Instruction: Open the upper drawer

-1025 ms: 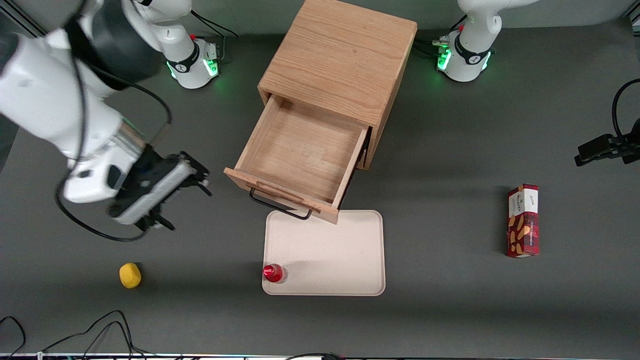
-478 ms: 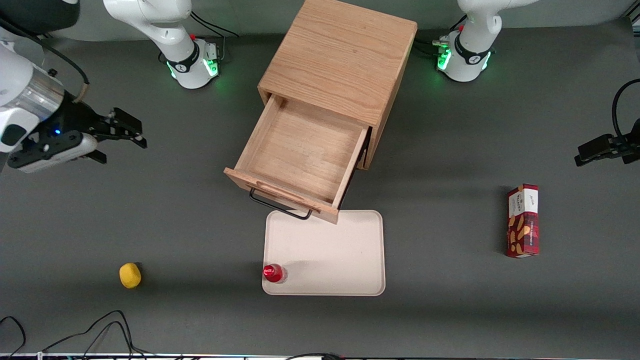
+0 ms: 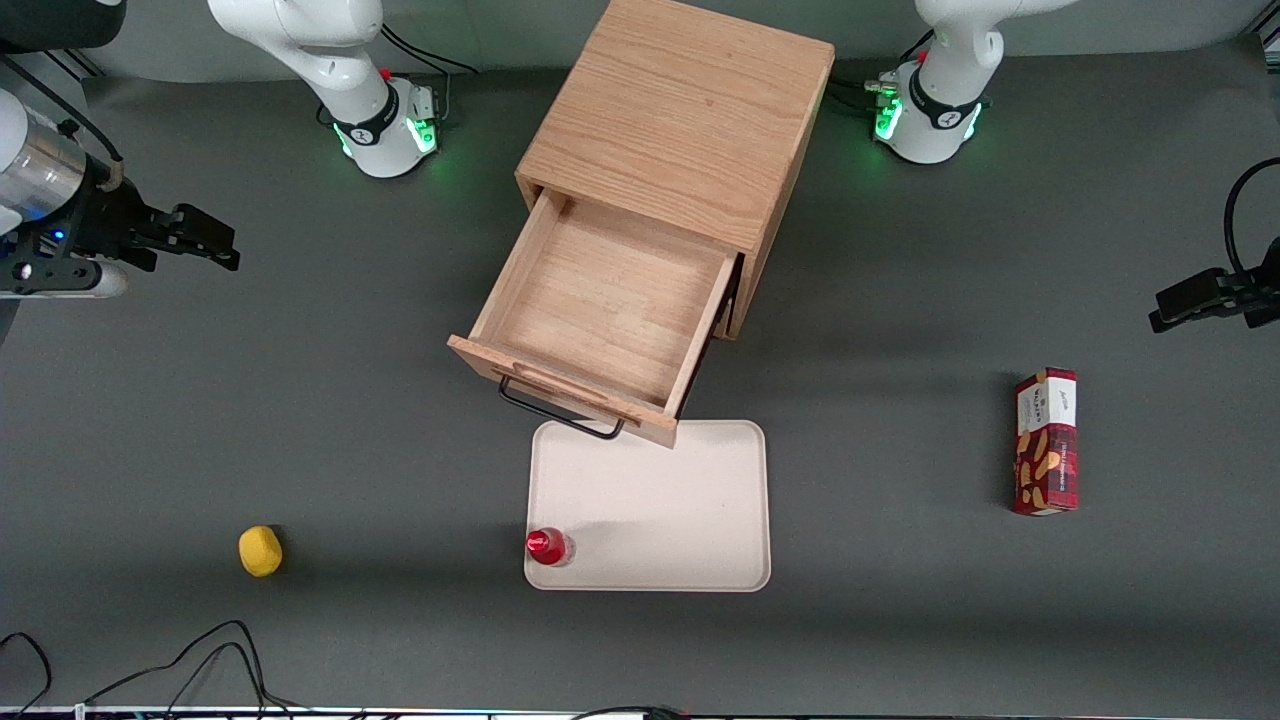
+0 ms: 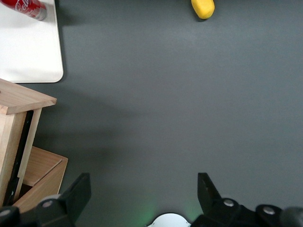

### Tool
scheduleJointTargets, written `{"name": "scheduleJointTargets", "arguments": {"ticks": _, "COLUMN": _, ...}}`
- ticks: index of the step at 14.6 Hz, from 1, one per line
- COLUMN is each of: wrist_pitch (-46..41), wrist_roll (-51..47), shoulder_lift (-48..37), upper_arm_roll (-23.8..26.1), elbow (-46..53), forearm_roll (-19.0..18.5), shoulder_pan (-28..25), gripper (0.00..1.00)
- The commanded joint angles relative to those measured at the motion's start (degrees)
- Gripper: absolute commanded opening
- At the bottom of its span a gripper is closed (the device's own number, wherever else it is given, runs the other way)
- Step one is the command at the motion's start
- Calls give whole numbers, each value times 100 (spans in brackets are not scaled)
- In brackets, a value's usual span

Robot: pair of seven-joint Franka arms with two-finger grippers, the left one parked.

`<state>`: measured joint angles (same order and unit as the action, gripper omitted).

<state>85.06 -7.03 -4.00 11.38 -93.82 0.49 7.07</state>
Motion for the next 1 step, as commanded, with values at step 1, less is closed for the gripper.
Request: {"name": "scheduleJointTargets", "arguments": {"ticks": 1, "wrist_pitch": -33, "wrist_roll": -150, "shoulder_lift": -224, "upper_arm_roll": 40, "elbow": -163, "forearm_roll": -75, "shoulder_pan": 58, "gripper": 100}}
